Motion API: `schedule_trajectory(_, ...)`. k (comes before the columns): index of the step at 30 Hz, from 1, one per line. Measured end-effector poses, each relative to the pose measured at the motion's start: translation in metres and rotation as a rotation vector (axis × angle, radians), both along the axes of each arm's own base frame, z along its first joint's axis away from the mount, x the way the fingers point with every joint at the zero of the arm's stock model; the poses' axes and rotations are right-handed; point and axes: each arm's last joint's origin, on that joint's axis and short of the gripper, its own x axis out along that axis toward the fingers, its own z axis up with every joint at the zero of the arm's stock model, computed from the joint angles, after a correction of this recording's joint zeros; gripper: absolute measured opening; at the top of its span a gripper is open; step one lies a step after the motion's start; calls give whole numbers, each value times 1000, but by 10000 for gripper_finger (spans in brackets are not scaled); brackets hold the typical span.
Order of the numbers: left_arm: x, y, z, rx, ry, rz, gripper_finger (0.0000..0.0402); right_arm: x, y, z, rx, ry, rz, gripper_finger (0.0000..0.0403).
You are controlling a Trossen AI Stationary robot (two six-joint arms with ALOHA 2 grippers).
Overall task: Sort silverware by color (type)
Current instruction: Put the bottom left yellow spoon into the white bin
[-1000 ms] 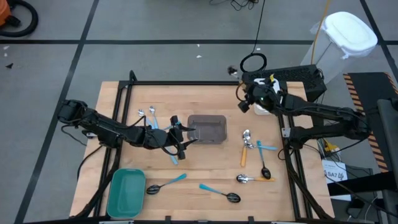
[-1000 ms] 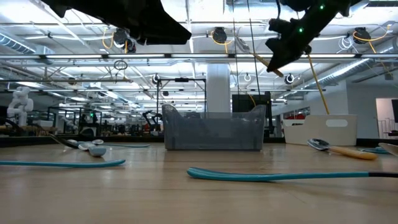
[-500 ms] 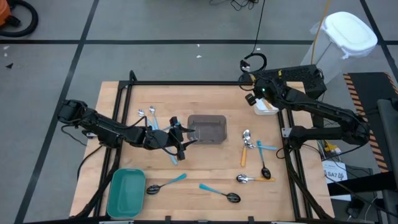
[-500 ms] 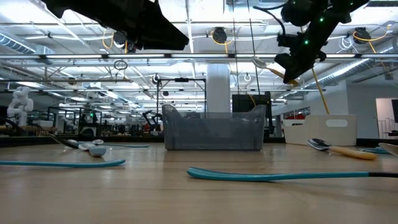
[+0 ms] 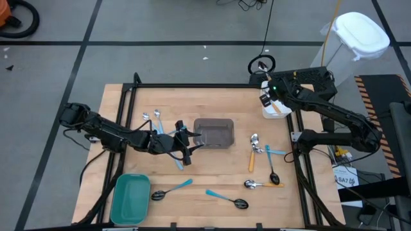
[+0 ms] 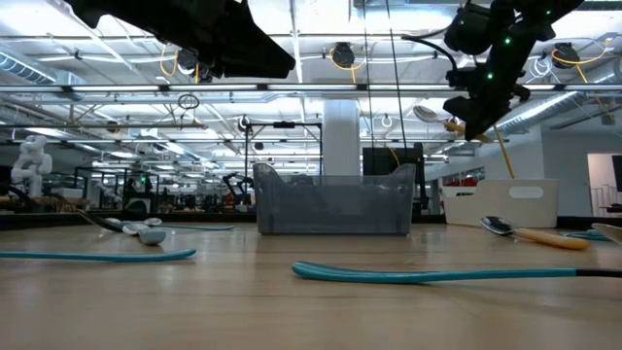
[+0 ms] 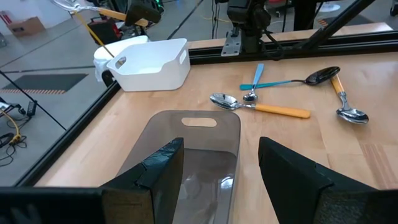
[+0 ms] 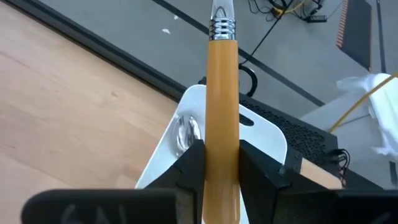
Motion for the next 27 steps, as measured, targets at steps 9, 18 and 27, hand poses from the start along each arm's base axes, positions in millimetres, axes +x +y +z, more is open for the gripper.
schedule_trajectory(9,0,0,0,1,0,-1,207,-8,-1,-14,46,36,-44,68)
schedule_trajectory(18,0,0,1,0,-7,0,207,-13,1,-42,70,44,-52,70)
schedule_trajectory(27,1,0,1,1,-14,-1,207,-22,1,-59,92,75,-93,72)
